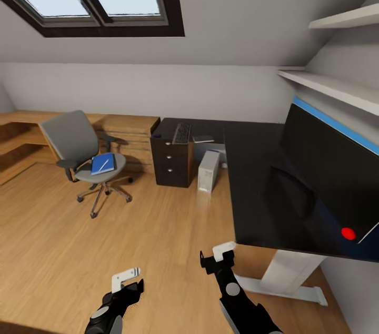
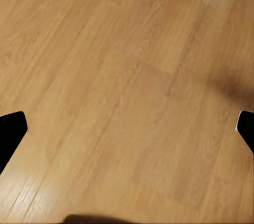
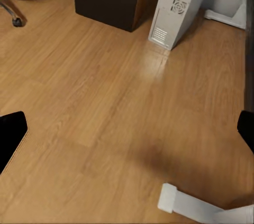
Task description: In the bedroom, organize the workspace by keeping the computer under the desk, ensuring the monitor is on the desk, placing the keyboard on the desk next to the monitor, placing the mouse on the desk next to the keyboard, moving the folder from the swivel chair onto the desk next to the mouse, stacking the notebook on top of the folder with the pen on top of the notebook, and positioning the swivel chair next to the desk.
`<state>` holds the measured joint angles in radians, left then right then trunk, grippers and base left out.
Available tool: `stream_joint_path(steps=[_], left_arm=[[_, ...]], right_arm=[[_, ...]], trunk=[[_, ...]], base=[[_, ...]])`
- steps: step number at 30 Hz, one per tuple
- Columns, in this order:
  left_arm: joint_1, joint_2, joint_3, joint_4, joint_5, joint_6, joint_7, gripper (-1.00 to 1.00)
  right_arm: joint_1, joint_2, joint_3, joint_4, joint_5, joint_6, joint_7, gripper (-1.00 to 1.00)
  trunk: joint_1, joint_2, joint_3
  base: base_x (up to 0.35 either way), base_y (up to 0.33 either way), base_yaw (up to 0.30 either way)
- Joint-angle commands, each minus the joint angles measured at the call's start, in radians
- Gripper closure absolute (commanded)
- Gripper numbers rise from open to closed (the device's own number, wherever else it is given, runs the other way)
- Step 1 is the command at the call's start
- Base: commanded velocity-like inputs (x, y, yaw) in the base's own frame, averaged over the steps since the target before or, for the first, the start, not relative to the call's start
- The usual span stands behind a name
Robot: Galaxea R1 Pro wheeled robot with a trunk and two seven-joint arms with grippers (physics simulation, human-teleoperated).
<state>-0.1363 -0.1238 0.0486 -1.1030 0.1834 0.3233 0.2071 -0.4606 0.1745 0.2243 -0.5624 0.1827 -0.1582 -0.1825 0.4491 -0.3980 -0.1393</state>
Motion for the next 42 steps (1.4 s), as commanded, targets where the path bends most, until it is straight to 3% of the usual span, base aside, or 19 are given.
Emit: stream_joint_path(steps=[1,25,42], left_arm=[[-0.001,0.0,0.0,-0.001,0.01,0.004,0.005,-1.0],[-0.001,-0.003,0.0,-0.001,0.008,0.0,0.005,-1.0],[-0.001,-0.004,-0.001,-0.001,0.007,0.0,0.005,-1.0]], right_arm=[[-0.001,0.0,0.003,0.001,0.009,0.0,-0.009,-1.0],[-0.001,0.0,0.026,0.008,0.011,-0.021,-0.009,-1.0],[-0.001,0.0,0.028,0.006,0.01,-0.087,-0.009,-1.0]], trunk=[[0.001,-0.002,-0.002],[0.001,-0.002,-0.002],[0.001,-0.002,-0.002]], base=[[0.17,0.311,0.0],[0.214,0.28,0.0],[0.318,0.095,0.0]])
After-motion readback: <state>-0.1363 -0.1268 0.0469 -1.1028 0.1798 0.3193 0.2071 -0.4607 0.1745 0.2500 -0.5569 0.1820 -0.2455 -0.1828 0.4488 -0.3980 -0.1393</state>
